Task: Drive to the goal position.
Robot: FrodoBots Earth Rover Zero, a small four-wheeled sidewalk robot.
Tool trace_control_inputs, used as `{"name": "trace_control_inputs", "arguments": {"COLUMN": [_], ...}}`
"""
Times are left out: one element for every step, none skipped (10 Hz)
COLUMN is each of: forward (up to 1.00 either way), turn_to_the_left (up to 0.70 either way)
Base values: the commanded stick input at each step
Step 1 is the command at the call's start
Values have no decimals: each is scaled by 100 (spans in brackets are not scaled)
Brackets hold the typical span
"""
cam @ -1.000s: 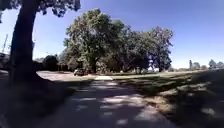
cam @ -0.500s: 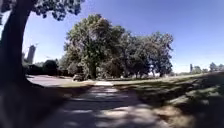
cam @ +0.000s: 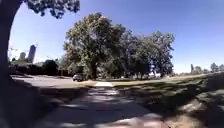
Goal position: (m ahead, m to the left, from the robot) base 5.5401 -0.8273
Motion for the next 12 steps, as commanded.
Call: {"name": "trace_control_inputs", "arguments": {"forward": [85, 85, 85, 85, 85, 85, 85, 85, 85, 85, 85, 85], "turn_to_the_left": [2, 2, 2, 2, 2, 2, 2, 2, 2, 2, 2, 2]}}
